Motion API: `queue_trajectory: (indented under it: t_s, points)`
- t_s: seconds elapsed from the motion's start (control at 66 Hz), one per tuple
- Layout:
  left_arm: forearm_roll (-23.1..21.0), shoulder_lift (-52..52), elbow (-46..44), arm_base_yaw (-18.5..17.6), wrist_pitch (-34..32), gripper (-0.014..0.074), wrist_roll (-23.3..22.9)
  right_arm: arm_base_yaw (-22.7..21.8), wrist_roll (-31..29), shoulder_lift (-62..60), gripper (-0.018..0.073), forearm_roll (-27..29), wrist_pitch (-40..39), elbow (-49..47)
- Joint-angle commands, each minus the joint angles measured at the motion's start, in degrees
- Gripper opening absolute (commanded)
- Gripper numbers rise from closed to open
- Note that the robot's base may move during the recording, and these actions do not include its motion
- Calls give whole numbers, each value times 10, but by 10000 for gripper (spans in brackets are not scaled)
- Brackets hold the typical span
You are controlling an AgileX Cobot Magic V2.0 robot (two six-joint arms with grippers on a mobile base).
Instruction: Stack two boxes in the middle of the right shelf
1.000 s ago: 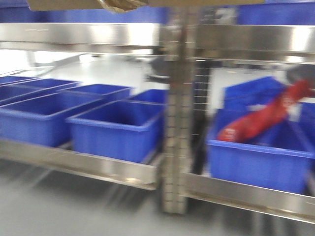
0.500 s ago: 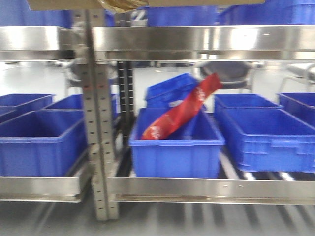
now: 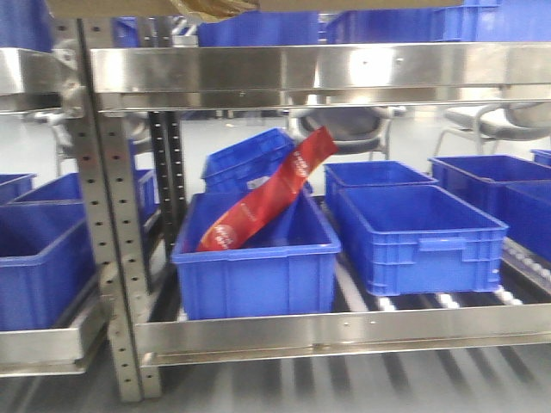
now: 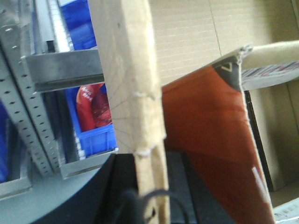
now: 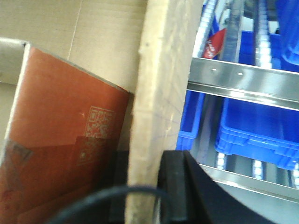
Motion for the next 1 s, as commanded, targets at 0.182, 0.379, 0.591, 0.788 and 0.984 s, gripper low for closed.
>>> queue_trajectory:
  t_s: [0.182,0.379,0.591,0.788,0.984]
  points:
    - [4,-9,-3,0,-20,-111,6,-4,-5,-7,-153,-17,-31,-6]
    - [4,-9,-3,0,-20,-111,6,-4,-5,-7,-153,-17,-31,-6]
    - [4,-9,-3,0,-20,-111,6,-4,-5,-7,-153,-17,-31,-6]
    - [4,-9,-3,0,-20,-111,6,-4,-5,-7,-153,-17,-31,-6]
    - [6,-9,-3,0,-20,-111,6,-4,-5,-7,-153,-17,-31,-6]
